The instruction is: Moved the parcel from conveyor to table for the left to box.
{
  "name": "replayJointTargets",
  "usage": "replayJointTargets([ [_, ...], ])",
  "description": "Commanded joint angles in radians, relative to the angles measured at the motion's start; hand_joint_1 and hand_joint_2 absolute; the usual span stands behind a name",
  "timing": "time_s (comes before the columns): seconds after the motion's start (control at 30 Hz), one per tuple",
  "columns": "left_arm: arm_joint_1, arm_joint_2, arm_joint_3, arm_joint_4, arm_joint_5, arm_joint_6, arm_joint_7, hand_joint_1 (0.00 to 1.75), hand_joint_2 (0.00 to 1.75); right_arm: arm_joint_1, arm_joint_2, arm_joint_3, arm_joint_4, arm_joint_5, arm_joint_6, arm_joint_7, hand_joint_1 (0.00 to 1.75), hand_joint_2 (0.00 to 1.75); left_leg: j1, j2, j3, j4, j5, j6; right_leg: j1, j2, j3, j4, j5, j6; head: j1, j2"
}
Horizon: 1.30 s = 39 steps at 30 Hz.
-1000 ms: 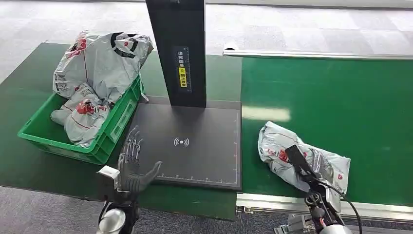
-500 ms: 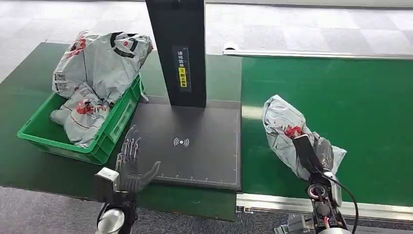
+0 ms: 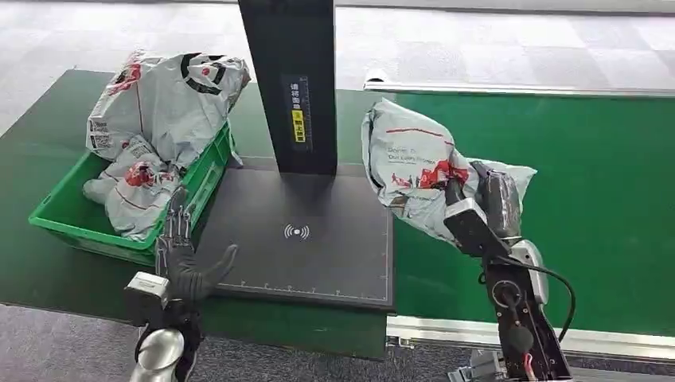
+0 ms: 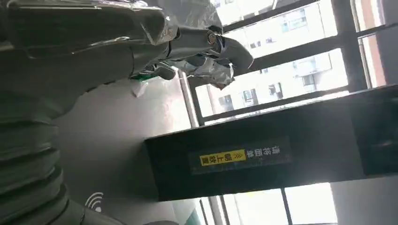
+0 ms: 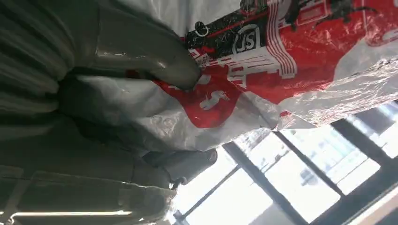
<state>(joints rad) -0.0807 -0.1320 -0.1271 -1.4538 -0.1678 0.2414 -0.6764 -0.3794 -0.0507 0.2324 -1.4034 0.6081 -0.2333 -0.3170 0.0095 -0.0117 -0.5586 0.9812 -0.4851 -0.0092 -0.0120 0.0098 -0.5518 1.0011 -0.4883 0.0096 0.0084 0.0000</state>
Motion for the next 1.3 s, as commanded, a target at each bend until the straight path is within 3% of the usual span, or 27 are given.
replayJointTargets([
  [0.03, -0.092, 0.048, 0.092, 0.033, 0.003, 0.003, 0.012, 0.00, 1.75, -0.176, 0.047, 0.205, 0.180, -0.012, 0.023, 0.029, 1.75, 1.75, 0.000, 0.007, 0.002, -0.001, 0.000, 0.000, 0.000, 0.006, -0.001, 0.000, 0.002, -0.001, -0.001, 0.000],
  [0.2, -0.085, 0.043, 0.090, 0.032, -0.001, 0.006, 0.010, 0.00, 1.75, -0.171, 0.029, 0.217, 0.168, -0.032, 0.030, 0.032, 1.75, 1.75, 0.000, 0.001, 0.002, 0.000, 0.001, 0.000, 0.001, 0.000, 0.000, -0.001, 0.001, 0.000, 0.000, 0.000],
  [0.37, -0.115, 0.066, 0.153, 0.055, 0.013, 0.033, 0.010, 0.00, 1.75, -0.254, 0.155, 0.303, 0.442, -0.065, 0.106, 0.048, 1.75, 1.75, 0.000, 0.009, 0.003, -0.001, 0.001, -0.001, 0.000, 0.007, -0.001, 0.000, 0.003, -0.001, 0.000, 0.000],
  [0.6, -0.103, 0.062, 0.189, 0.040, 0.015, 0.031, 0.011, 0.00, 1.75, -0.305, 0.209, 0.353, 0.642, -0.135, 0.151, 0.023, 1.75, 1.75, 0.002, 0.005, 0.002, -0.001, 0.001, -0.001, 0.002, 0.004, -0.001, -0.001, 0.002, -0.001, 0.000, 0.000],
  [0.63, -0.101, 0.061, 0.190, 0.039, 0.014, 0.027, 0.011, 0.00, 1.75, -0.311, 0.213, 0.354, 0.659, -0.146, 0.160, 0.024, 1.61, 1.75, 0.002, 0.004, 0.002, -0.001, 0.001, -0.001, 0.002, 0.003, -0.001, 0.000, 0.001, -0.001, -0.001, 0.000],
  [0.67, -0.102, 0.061, 0.190, 0.041, 0.011, 0.025, 0.012, 0.00, 1.75, -0.315, 0.216, 0.355, 0.670, -0.155, 0.170, 0.020, 1.73, 1.75, 0.002, 0.004, 0.002, -0.001, 0.001, -0.001, 0.002, 0.003, -0.001, 0.000, 0.001, 0.000, -0.001, 0.000],
  [0.87, -0.109, 0.055, 0.185, 0.056, 0.008, 0.015, 0.013, 0.00, 1.75, -0.347, 0.228, 0.362, 0.750, -0.181, 0.205, 0.020, 1.75, 1.75, 0.002, 0.002, 0.001, 0.000, 0.002, -0.001, 0.002, 0.001, -0.001, 0.001, 0.001, -0.001, 0.000, 0.000],
  [0.9, -0.109, 0.054, 0.185, 0.057, 0.008, 0.016, 0.013, 0.00, 1.75, -0.347, 0.232, 0.359, 0.753, -0.183, 0.197, 0.017, 0.00, 1.75, 0.002, 0.003, 0.001, -0.001, 0.002, -0.001, 0.002, 0.001, -0.001, 0.000, 0.001, -0.001, 0.000, 0.000],
  [1.3, -0.121, 0.059, 0.128, 0.068, -0.041, -0.014, 0.025, 0.00, 1.75, -0.323, 0.201, 0.288, 0.629, -0.287, 0.208, -0.025, 0.00, 1.75, 0.002, -0.001, -0.001, 0.000, 0.002, -0.001, 0.002, -0.001, -0.002, 0.001, 0.000, 0.000, 0.000, 0.000],
])
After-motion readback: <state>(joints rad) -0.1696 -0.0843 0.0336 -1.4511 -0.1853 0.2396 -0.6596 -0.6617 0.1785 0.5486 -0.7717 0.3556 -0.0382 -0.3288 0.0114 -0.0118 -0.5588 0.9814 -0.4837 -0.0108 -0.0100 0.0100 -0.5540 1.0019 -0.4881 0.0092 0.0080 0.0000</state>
